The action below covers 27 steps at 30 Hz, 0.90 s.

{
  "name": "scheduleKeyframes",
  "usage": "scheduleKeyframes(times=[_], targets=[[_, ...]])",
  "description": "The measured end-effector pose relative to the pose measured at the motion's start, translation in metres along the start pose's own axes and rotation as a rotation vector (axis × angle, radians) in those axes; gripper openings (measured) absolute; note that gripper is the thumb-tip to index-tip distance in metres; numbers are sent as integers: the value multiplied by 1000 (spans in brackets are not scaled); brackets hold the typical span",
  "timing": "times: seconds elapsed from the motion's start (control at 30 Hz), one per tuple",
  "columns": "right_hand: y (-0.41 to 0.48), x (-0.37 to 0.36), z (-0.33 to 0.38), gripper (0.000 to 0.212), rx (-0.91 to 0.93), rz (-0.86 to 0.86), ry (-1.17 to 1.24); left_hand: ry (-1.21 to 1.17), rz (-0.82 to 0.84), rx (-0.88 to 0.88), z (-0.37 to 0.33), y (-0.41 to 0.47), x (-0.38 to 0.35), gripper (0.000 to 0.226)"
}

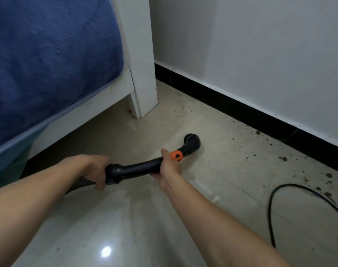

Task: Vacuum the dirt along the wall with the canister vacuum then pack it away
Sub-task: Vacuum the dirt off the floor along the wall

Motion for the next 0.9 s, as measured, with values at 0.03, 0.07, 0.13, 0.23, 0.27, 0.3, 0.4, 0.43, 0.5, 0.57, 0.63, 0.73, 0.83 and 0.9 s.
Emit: scheduleKeyframes(times=[0.03, 0.07, 0.13, 0.23, 0.27, 0.3, 0.4, 0.43, 0.5, 0.57, 0.63, 0.73, 0.83, 0.9], targets=[[1, -6, 4, 25, 3, 27, -27, -18, 0, 7, 2, -1, 2, 48], [2, -11, 10, 29, 10, 37, -51, -40, -10, 5, 2, -1, 4, 47], [11, -15, 28, 34, 43, 16, -102, -94, -47, -7, -4, 3, 10, 41], [25, -14, 65, 35, 90, -50, -165, -193, -102, -56, -26, 18, 26, 36], [29, -13, 80, 35, 97, -62, -179, -231, -120, -78, -33, 25, 32, 39], [34, -14, 94, 36, 101, -69, -197, -274, -137, -100, -39, 33, 39, 40], [44, -15, 133, 39, 109, -103, -274, -430, -173, -157, -56, 56, 56, 37], [48, -16, 145, 40, 117, -112, -303, -479, -185, -172, -62, 63, 61, 38], [54, -20, 166, 40, 137, -122, -369, -554, -217, -200, -72, 76, 69, 42], [59, -25, 179, 40, 150, -128, -431, -614, -220, -208, -75, 86, 70, 44], [61, -32, 183, 39, 156, -122, -472, -661, -205, -202, -72, 91, 67, 44], [64, -39, 174, 31, 141, -102, -510, -683, -202, -180, -61, 92, 56, 40], [64, -40, 159, 28, 122, -90, -527, -707, -159, -165, -57, 84, 40, 33], [59, -43, 150, 27, 111, -74, -557, -735, -123, -155, -56, 74, 29, 32]])
Point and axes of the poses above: each hand's wrist, its own y-axis towards the middle knuckle, its own x-axis out of the back of the hand, z = x × y, the point moved 7 cm from there along y, towards the middle knuckle, and after that the axes turned 11 degrees about -x, right-handed, at the moved point
